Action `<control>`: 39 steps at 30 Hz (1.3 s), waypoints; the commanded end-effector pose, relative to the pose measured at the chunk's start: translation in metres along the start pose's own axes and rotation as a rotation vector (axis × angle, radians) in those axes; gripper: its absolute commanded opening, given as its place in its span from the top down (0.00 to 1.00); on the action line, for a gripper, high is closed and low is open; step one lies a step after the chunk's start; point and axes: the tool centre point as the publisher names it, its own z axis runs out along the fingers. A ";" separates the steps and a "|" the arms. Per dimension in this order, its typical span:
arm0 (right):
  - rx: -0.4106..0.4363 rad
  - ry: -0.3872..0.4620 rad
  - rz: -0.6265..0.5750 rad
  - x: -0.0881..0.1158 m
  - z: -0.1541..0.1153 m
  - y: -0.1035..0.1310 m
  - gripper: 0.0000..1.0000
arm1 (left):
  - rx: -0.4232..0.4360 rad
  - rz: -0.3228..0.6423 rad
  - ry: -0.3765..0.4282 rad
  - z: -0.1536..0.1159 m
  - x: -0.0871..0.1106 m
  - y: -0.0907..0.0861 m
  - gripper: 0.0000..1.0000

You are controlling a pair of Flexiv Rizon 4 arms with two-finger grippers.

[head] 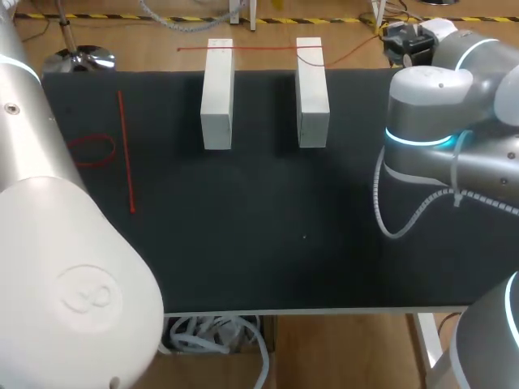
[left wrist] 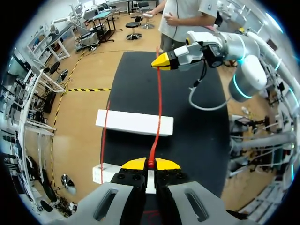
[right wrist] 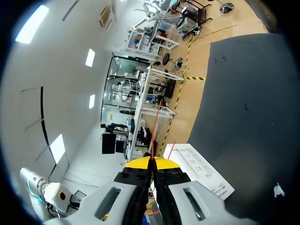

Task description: Grab the tape and strap the tape.

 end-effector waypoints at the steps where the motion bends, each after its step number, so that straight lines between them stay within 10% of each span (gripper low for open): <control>1: 0.011 -0.003 -0.004 0.002 -0.002 0.002 1.00 | -0.025 0.008 0.019 -0.002 -0.003 -0.005 1.00; 21: 0.022 0.003 -0.100 0.007 -0.002 0.005 1.00 | -0.038 0.021 0.056 -0.001 0.000 -0.012 1.00; 39: 0.001 0.011 -0.666 0.006 -0.004 0.006 1.00 | -0.038 0.021 0.056 -0.001 0.000 -0.012 1.00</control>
